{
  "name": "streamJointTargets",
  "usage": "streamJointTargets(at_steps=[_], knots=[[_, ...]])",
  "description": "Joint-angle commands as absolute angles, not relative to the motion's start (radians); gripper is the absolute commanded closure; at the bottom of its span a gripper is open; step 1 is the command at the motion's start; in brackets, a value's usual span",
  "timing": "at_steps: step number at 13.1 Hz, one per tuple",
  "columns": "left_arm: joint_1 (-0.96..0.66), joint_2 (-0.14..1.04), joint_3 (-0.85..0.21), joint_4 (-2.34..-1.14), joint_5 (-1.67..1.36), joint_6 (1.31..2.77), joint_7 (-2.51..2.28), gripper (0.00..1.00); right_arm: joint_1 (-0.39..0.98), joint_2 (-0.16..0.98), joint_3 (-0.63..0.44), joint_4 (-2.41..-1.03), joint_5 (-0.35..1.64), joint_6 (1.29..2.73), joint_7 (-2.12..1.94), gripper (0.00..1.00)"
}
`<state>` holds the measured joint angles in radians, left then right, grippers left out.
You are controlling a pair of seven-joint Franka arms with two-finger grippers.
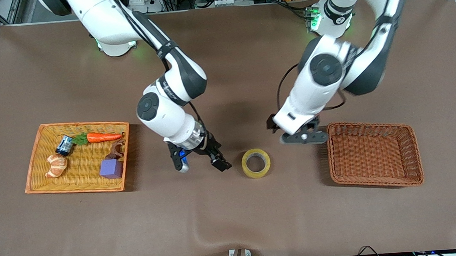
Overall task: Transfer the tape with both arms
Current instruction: 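Carry the tape with the right gripper and set it on the table, then grasp the tape roll with the left gripper while the right gripper withdraws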
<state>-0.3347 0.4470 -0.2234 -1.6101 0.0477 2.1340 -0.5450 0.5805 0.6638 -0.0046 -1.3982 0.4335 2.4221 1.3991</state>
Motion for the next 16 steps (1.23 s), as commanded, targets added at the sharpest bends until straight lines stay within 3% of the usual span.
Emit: streamJointTargets(at_steps=[1,4,6,10,14,16], knots=[[-0.345,0.621,-0.209,-1.465,0.051,2.21,-0.635,0.0,0.516,0.592,0.006,-1.428,0.413,2.256,1.248,0.0],[-0.394,0.724,-0.172,-1.443,0.102,2.331,-0.738,0.0,0.425,0.548,0.006,-1.433,0.405,2.025,1.053,0.0],[-0.403,0.764,-0.158,-1.439,0.149,2.342,-0.773,0.0,0.376,0.509,0.006,-1.477,0.35,1.962,0.936,0.0],[-0.434,0.81,-0.156,-1.439,0.156,2.405,-0.844,0.11,0.315,0.474,0.005,-1.522,0.269,1.878,0.775,0.0],[-0.454,0.854,-0.141,-1.439,0.156,2.457,-0.87,0.46,0.273,0.439,0.006,-1.574,0.195,1.858,0.631,0.0],[-0.453,0.854,-0.14,-1.44,0.158,2.457,-0.87,0.78,0.241,0.419,0.006,-1.607,0.169,1.858,0.537,0.0]])
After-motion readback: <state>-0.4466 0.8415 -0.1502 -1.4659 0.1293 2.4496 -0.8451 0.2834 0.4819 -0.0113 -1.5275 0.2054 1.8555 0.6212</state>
